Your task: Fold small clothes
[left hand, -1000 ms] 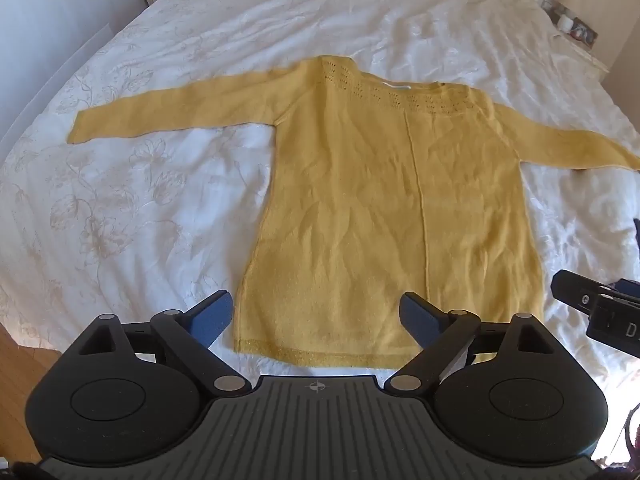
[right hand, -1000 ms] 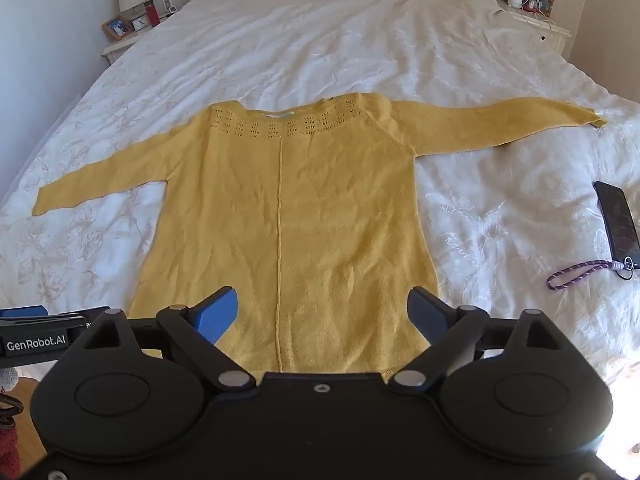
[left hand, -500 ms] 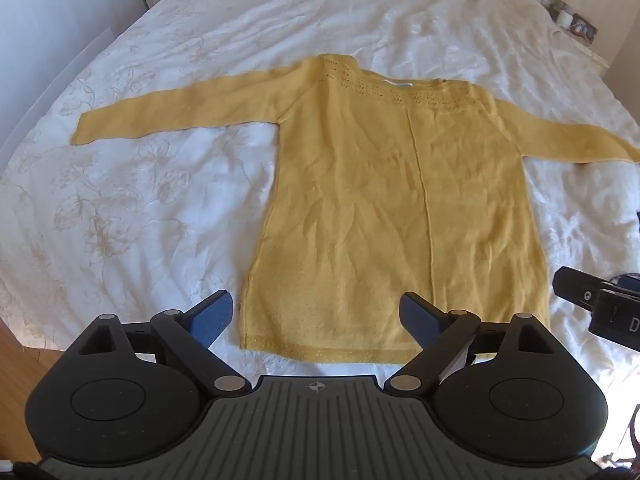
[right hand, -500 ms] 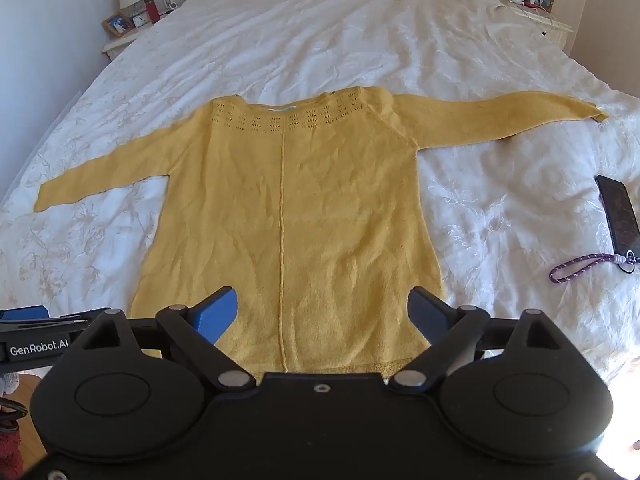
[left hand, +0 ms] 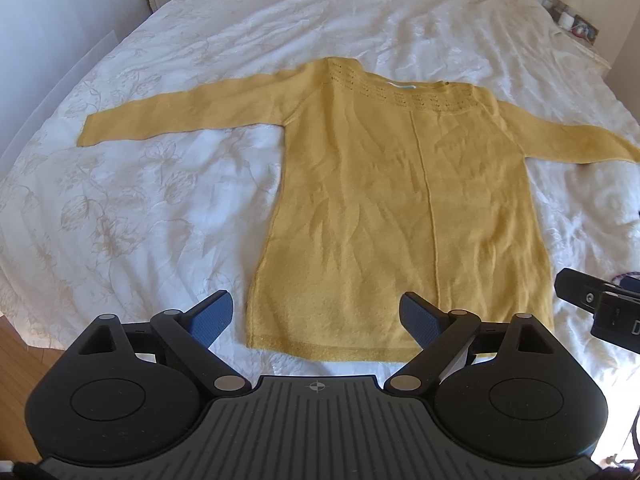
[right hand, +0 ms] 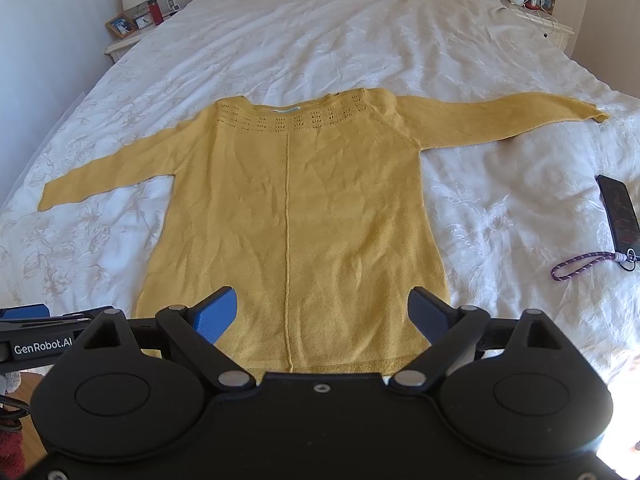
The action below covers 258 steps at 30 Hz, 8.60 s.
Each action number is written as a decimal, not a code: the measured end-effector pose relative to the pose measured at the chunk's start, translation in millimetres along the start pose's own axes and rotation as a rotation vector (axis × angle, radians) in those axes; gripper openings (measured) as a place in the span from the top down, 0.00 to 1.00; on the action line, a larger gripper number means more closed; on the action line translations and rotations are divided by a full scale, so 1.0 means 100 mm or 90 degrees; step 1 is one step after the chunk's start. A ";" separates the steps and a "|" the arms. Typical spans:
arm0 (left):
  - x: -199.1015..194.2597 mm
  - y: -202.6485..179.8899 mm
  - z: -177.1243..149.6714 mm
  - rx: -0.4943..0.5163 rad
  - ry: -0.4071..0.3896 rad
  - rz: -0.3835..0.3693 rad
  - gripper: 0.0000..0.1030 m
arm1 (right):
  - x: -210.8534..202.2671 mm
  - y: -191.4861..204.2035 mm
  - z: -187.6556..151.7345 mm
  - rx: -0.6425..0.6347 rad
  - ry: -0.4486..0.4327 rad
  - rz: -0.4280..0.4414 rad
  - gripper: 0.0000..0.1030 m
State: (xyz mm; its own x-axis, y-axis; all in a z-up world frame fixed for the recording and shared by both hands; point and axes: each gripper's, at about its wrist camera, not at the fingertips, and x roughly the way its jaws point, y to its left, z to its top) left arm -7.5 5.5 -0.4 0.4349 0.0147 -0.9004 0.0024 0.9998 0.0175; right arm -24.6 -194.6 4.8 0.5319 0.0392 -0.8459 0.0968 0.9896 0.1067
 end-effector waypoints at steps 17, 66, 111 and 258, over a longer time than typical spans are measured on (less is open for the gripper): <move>-0.01 0.01 -0.01 0.005 -0.001 0.001 0.12 | -0.05 0.06 0.02 -0.004 -0.003 0.000 0.09; 0.93 -1.47 1.39 -0.060 0.029 0.084 0.14 | 1.36 -3.98 2.61 0.122 -0.061 -0.139 0.34; 1.31 -0.50 1.37 -0.006 0.027 0.071 0.14 | 1.31 -2.21 3.29 0.127 -0.116 0.216 0.89; 2.13 3.34 2.28 -0.217 -0.104 -0.092 0.92 | 2.16 1.00 1.61 -0.081 0.056 0.269 0.00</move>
State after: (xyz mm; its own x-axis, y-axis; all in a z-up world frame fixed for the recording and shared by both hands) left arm 291.0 340.5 -86.9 0.5892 -0.1011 -0.8017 -0.2121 0.9380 -0.2742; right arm 235.4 -109.7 -82.6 0.4285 0.4502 -0.7834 -0.2207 0.8929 0.3925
